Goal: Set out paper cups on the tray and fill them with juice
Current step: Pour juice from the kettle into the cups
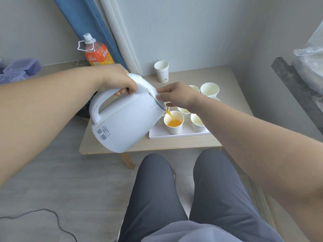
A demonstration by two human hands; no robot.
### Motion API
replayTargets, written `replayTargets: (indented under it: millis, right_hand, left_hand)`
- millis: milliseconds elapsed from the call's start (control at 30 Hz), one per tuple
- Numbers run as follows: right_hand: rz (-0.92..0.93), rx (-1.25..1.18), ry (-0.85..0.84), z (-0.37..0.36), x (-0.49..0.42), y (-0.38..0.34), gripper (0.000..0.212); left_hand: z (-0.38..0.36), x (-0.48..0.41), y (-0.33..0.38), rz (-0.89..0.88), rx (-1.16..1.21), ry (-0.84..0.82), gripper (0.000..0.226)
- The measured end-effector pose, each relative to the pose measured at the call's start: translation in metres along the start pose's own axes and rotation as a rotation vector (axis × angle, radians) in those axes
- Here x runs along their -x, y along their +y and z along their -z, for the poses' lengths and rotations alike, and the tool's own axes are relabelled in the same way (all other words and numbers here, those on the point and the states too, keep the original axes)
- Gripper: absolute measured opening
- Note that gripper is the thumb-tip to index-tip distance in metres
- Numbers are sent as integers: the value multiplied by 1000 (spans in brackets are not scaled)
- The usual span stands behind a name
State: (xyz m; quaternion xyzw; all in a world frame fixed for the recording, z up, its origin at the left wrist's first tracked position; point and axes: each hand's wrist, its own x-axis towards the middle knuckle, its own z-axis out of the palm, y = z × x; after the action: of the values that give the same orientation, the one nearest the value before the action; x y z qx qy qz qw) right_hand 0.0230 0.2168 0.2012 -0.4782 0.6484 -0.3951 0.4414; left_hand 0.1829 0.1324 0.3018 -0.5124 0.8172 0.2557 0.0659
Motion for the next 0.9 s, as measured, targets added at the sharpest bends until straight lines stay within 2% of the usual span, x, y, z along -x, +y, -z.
replayTargets:
  millis: [600, 900]
  right_hand:
    - [-18, -35, 23, -2, -1, 0, 30]
    - [-16, -56, 30, -4, 3, -2, 26]
  left_hand:
    - [2, -1, 1, 15, -25, -14, 11]
    - [3, 3, 4, 14, -44, -22, 19]
